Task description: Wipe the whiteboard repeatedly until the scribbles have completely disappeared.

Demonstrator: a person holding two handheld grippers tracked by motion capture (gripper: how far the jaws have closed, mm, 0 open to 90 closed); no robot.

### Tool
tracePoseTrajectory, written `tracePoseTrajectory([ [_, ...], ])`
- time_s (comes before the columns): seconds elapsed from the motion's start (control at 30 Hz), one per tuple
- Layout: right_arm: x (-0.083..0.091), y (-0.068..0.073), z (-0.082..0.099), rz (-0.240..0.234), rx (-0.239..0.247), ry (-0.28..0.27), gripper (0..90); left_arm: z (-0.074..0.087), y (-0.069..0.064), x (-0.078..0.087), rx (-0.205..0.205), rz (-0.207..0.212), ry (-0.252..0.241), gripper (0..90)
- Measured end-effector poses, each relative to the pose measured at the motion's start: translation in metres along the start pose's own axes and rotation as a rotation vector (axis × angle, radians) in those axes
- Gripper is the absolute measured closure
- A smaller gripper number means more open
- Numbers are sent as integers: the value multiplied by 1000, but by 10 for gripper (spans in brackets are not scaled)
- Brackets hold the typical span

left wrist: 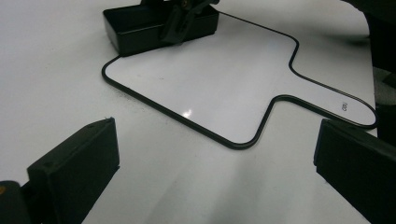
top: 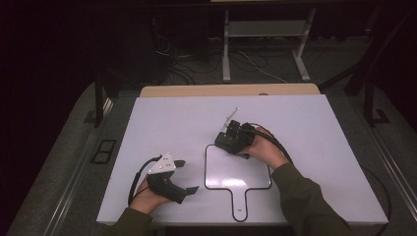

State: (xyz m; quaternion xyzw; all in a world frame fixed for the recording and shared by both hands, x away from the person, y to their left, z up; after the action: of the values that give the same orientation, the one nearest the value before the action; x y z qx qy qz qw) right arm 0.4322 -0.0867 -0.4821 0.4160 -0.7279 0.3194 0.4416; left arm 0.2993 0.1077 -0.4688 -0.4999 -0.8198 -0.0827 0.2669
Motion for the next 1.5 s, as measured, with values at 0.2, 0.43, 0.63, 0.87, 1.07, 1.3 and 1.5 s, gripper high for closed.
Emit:
tracePoseTrajectory([
  [0.2,9,-9,23,23,-7,3,386,0,0,0,-1,0,5,0],
  [0.43,25,-23,48,52,-62,-7,386,0,0,0,-3,2,8,0],
  [0.63,29,-35,65,96,-88,27,387,0,0,0,-1,2,6,0],
  [0.87,27,-27,66,84,-69,31,387,0,0,-1,-7,3,8,0],
  [1.07,25,-22,62,67,-48,30,387,0,-1,-1,-5,2,8,0],
  [1.3,23,-33,61,79,-93,23,387,0,-1,-1,-1,3,8,0],
  [1.5,24,-33,62,58,-111,5,386,0,0,-1,-7,3,9,0],
])
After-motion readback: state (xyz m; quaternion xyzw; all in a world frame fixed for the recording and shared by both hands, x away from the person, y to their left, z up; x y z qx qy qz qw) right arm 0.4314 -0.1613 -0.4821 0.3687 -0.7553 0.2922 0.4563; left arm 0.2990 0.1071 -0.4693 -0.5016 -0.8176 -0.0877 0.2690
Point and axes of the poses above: each handheld gripper's, and its own axes: x roughly backward along the jaws, z roughly out of its underside, y roughly to its left, the point moved 7 cm from there along -x, roughly forward along the jaws, and after that the axes turned 2 degrees about x, right-handed, at the moved point
